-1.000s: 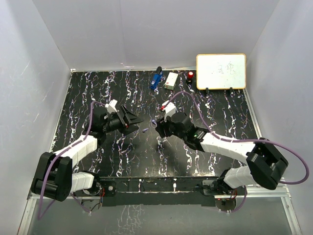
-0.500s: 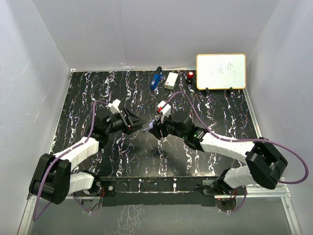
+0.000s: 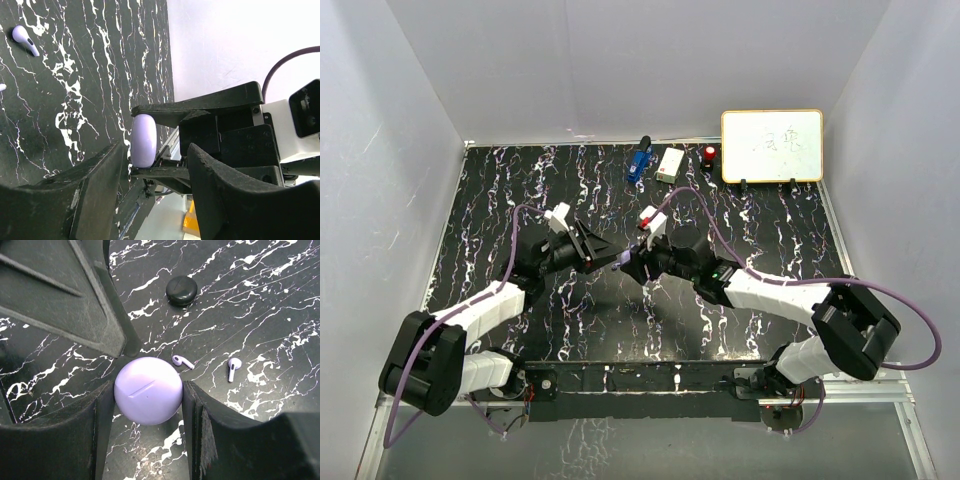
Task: Insert the wireless bluetooth earbuds into the charging case
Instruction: Pick up the charging case at the center of the board.
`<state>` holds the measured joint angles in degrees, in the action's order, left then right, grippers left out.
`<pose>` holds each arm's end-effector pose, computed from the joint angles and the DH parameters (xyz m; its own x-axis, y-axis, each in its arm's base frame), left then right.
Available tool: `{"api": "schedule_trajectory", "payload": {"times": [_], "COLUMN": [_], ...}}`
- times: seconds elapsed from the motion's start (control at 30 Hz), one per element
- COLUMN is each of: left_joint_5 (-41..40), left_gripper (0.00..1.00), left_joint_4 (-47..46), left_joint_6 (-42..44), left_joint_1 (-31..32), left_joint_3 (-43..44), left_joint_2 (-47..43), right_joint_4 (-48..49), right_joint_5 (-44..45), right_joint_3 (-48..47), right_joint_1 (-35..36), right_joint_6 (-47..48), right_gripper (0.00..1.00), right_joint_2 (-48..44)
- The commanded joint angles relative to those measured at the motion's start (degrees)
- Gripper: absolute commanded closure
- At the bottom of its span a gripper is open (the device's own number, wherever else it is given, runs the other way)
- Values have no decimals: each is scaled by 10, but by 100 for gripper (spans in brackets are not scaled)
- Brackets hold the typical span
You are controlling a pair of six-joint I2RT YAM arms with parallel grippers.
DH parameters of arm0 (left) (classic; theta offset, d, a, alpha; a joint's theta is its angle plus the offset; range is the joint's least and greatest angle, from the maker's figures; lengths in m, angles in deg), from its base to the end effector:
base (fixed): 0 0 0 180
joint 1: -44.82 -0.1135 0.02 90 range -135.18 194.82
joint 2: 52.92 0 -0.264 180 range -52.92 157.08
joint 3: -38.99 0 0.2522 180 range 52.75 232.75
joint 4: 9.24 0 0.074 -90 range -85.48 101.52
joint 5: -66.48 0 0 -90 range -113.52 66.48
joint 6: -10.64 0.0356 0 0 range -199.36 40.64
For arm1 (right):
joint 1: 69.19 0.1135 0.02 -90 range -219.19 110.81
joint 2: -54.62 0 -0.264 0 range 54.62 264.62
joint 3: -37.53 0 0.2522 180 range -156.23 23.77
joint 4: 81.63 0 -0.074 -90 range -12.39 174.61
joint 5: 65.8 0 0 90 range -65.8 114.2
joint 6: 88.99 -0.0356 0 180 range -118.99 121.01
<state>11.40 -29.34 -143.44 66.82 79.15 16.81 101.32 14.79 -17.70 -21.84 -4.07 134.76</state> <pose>0.2239 -0.1124 0.2197 -0.8138 -0.4666 -0.3465 0.2259 0.2953 -0.9283 0.2022 0.2281 0.2266 -0.3257 -0.2247 -0.9184 -0.8027 0.5790 0.1430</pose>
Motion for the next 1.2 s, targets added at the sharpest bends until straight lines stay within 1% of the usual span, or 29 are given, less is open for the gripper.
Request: {"api": "schedule_trajectory", "payload": {"times": [0.0,0.13,0.27,0.4,0.9,1.17], "left_joint_5": [-8,-11,-12,-15,-24,-25], "left_gripper": [48,49,55,57,60,64], "left_joint_4": [-13,-20,-28,-33,-59,-69], "left_joint_6": [5,4,2,2,-2,-7], "left_joint_1": [8,12,19,25,35,38], "left_joint_3": [-5,-6,-4,-4,-2,-3], "left_joint_2": [-3,2,8,11,16,17], "right_joint_4": [61,67,71,85,96,98], "right_joint_5": [-9,-17,-23,-33,-59,-63], "right_joint_3": [-27,-26,-25,-20,-18,-16], "right_joint_1": [-7,-12,-18,-25,-33,-33], "right_joint_6": [-13,-19,-25,-35,-44,-46], "right_gripper": [83,83,83,83,83,83], "right_joint_2": [-10,-13,-16,-20,-21,-20]}}
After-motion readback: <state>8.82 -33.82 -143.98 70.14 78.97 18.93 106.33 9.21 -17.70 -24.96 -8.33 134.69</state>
